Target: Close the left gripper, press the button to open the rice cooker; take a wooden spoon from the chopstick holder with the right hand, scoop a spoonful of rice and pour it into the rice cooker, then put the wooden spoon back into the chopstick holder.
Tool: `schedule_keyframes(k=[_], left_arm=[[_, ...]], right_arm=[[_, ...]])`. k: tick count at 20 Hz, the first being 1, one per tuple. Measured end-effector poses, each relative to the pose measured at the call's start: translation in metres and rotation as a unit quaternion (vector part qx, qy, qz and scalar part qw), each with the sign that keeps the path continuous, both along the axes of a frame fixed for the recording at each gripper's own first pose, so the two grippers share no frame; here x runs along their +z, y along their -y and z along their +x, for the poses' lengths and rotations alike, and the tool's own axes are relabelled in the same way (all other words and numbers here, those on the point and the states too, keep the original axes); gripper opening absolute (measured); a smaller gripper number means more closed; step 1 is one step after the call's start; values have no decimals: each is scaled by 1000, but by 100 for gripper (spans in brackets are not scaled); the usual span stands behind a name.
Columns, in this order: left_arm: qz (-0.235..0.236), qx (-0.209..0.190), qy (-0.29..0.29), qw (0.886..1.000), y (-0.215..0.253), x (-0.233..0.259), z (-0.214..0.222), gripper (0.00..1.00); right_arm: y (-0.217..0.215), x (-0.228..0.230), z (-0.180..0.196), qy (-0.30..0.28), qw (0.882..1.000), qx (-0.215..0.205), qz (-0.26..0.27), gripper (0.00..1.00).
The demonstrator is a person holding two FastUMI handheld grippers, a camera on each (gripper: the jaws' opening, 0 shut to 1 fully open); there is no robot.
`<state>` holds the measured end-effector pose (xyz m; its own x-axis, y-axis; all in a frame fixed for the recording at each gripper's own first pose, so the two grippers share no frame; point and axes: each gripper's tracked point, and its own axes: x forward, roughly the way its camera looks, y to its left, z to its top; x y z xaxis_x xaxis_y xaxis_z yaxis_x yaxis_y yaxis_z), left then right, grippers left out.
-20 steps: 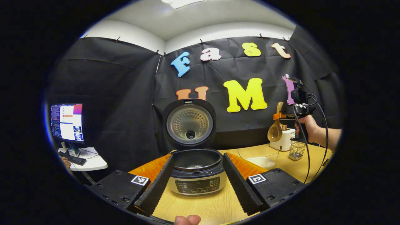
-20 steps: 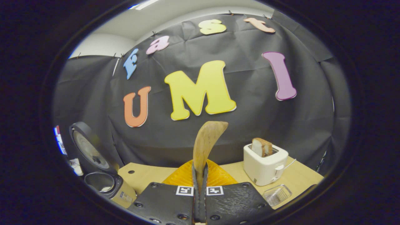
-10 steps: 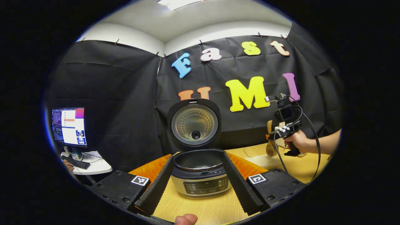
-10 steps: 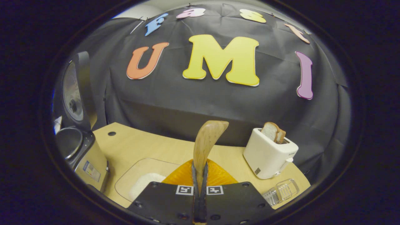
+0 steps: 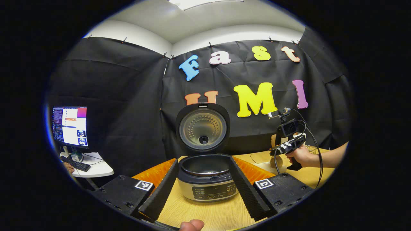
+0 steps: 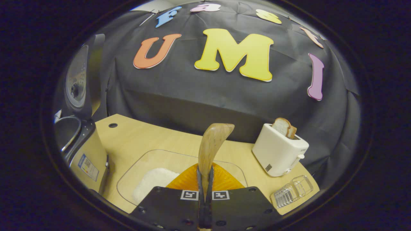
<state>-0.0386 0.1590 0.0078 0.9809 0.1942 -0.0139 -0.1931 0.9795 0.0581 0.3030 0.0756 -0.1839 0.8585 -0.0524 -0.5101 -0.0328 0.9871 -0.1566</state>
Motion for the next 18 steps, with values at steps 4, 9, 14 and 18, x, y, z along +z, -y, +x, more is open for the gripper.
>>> schedule_keyframes(k=[4,9,14,18], left_arm=[[-2,2,3,1000,-5,1,-4,99],[-28,-9,17,999,-1,8,-6,99],[-29,-4,21,999,-6,12,-11,99],[-28,-10,26,999,-1,15,-10,99]], right_arm=[[-37,-4,-3,-10,999,9,38,0],[-58,-7,-3,-28,994,-12,107,0],[-47,4,6,-34,983,-41,174,0],[-21,2,14,-45,960,-73,265,0]])
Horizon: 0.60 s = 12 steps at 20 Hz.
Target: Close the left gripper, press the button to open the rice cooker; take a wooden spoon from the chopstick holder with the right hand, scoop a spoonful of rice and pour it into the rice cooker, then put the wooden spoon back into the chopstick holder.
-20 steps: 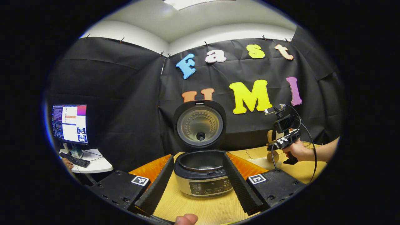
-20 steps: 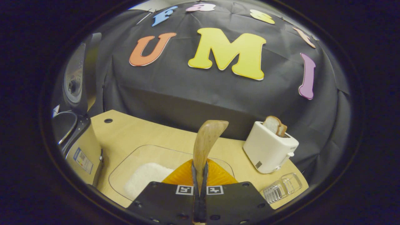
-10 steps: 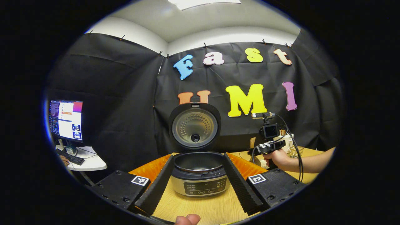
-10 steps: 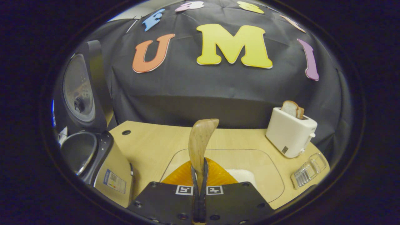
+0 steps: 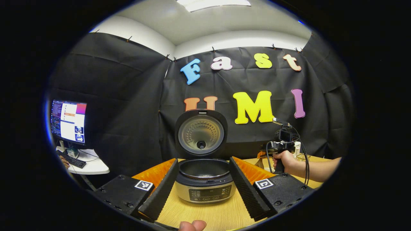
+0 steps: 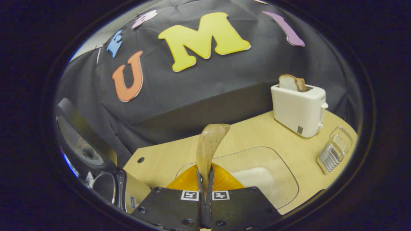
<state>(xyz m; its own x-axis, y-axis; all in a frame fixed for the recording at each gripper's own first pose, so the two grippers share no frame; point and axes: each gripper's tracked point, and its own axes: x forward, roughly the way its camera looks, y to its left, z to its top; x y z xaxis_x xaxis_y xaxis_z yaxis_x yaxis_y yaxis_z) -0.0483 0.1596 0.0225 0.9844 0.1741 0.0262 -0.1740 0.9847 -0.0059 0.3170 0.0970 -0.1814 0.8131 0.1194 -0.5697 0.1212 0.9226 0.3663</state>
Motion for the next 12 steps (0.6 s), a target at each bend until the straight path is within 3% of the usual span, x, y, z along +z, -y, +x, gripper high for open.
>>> schedule_keyframes(k=[1,2,5,6,12], left_arm=[[2,-1,-1,1000,1,0,0,95],[5,2,-2,1000,0,0,-1,99],[7,3,-4,1000,7,0,1,95],[7,2,-4,1000,8,1,1,99],[30,23,-8,999,3,2,-2,99]], right_arm=[[6,1,1,1,1000,-4,9,0],[15,4,1,9,1000,-13,17,0],[33,23,3,34,997,-28,62,0],[40,29,3,41,996,-33,75,0],[88,45,-1,67,986,-71,132,0]])
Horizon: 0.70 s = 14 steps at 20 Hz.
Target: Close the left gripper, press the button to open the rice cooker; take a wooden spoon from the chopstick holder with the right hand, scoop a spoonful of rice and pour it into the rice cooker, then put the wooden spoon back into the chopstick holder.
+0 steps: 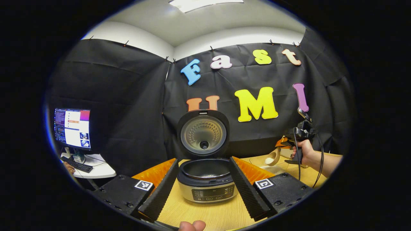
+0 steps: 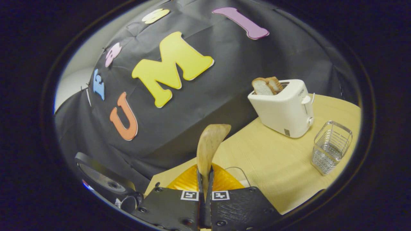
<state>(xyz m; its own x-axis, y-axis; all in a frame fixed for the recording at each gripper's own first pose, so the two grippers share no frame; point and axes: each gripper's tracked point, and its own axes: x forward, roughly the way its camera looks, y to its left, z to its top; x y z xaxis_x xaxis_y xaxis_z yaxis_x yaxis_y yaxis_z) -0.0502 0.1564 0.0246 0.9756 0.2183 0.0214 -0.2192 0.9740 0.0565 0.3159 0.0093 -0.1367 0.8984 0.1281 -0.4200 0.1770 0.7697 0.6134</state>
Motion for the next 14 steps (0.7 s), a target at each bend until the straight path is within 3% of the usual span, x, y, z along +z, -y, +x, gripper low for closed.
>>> schedule_keyframes(k=[4,8,11,14], left_arm=[[1,-5,-6,1000,6,-3,3,99],[0,-2,-20,1000,1,-14,6,99],[-5,8,-30,999,-7,-20,5,99],[-11,16,-31,999,-15,-20,3,99]], right_arm=[[19,7,-11,1,999,-14,53,0],[16,29,-18,18,997,-9,70,0],[4,53,-19,34,995,-6,91,0],[-23,72,-17,47,996,15,77,0]])
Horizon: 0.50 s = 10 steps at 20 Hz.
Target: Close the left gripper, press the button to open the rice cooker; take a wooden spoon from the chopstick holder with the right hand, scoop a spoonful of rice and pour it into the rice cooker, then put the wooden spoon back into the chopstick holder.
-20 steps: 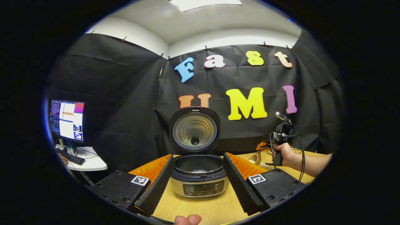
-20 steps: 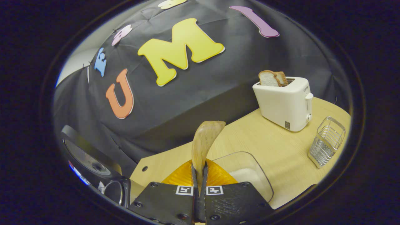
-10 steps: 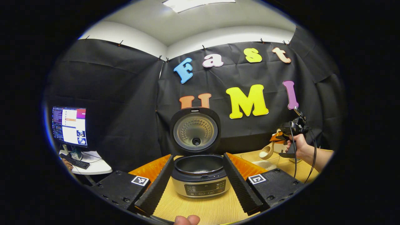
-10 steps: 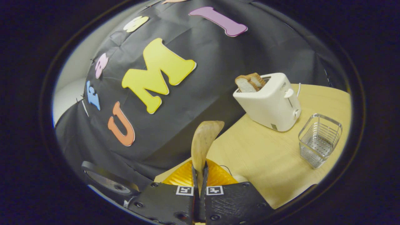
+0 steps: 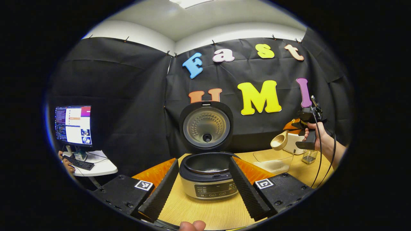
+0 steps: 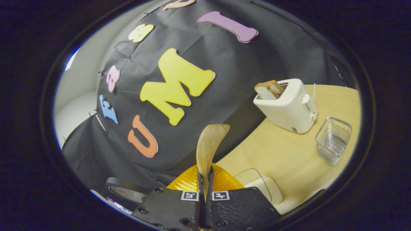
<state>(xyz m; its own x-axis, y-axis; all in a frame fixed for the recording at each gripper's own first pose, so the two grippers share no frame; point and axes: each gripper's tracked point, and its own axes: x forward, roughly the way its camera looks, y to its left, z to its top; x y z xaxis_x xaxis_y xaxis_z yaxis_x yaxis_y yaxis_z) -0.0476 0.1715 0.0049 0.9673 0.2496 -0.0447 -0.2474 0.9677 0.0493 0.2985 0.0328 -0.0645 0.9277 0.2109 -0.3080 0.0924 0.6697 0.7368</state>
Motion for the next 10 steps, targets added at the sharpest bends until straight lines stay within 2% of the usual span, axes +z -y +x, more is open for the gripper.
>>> schedule_keyframes(k=[2,10], left_arm=[[0,2,-4,1000,-4,-1,-2,99],[-1,29,-25,999,-25,-7,-13,99]], right_arm=[[-27,9,1,2,1000,19,-9,0],[-148,42,-13,17,994,111,11,0]])
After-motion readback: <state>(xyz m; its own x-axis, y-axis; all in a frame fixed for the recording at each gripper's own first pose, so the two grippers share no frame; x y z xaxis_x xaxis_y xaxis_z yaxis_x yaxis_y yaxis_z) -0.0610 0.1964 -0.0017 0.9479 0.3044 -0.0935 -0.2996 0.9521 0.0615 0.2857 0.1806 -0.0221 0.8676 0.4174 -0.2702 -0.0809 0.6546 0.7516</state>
